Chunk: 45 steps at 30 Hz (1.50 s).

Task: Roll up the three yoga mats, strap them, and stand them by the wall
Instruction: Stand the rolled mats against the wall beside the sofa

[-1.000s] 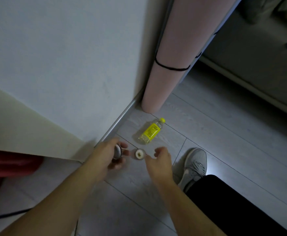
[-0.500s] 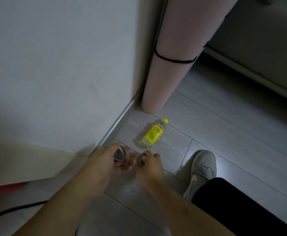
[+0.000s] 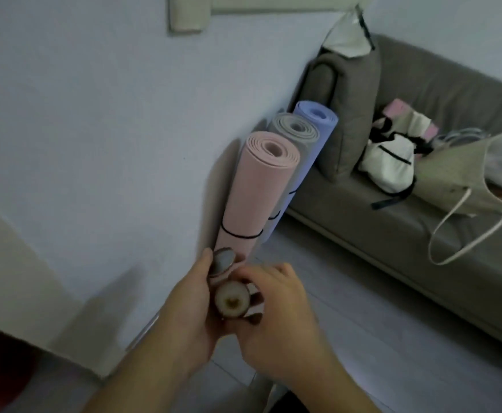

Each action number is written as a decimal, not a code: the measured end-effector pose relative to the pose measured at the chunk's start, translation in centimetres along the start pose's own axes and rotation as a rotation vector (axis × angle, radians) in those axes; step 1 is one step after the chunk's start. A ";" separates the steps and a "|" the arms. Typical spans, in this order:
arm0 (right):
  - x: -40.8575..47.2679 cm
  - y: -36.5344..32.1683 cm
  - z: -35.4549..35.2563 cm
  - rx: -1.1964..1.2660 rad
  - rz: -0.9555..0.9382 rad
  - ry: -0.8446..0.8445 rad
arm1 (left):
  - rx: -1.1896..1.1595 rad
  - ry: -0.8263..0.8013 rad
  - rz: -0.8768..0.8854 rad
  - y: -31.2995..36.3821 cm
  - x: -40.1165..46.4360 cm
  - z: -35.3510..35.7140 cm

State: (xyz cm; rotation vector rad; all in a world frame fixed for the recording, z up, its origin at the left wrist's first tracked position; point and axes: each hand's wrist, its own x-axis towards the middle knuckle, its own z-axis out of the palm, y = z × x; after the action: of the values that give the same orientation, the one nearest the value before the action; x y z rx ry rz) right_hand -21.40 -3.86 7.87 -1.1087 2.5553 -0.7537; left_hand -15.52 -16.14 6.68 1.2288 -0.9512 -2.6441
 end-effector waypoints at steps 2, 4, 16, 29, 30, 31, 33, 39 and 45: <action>-2.3 -1.4 -0.9 0.011 -0.026 -0.032 | -0.011 0.009 0.030 -0.4 -2.6 0.5; -3.8 -1.7 -1.4 0.174 0.068 0.023 | 0.002 0.048 0.039 -0.9 -3.6 0.3; -0.8 -0.6 -2.6 1.161 0.185 -0.089 | 0.123 -0.181 0.122 -0.2 -4.4 1.6; 1.3 -1.1 -2.5 1.320 0.241 0.362 | 0.035 -0.090 0.103 1.4 -2.3 1.4; 1.2 -0.8 -2.9 1.298 0.244 0.403 | 0.022 -0.055 0.102 1.6 -2.2 1.2; 1.1 -0.6 -3.1 1.221 0.243 0.434 | 0.015 -0.027 0.110 1.8 -2.1 1.0; 0.9 -0.3 -3.2 0.996 0.232 0.444 | -0.011 0.014 0.136 2.1 -1.7 0.5; 0.6 -0.9 -1.7 0.685 0.108 0.302 | -0.079 -0.004 0.168 2.1 -1.0 -0.1; 0.8 -1.4 -0.4 0.386 0.058 0.229 | -0.030 -0.126 0.152 1.7 -1.0 0.2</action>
State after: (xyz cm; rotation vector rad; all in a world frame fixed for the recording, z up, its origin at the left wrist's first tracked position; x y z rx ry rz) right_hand -21.27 -5.11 8.96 -0.8619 2.4514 -1.3563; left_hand -15.28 -17.15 8.40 0.9522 -0.9763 -2.6313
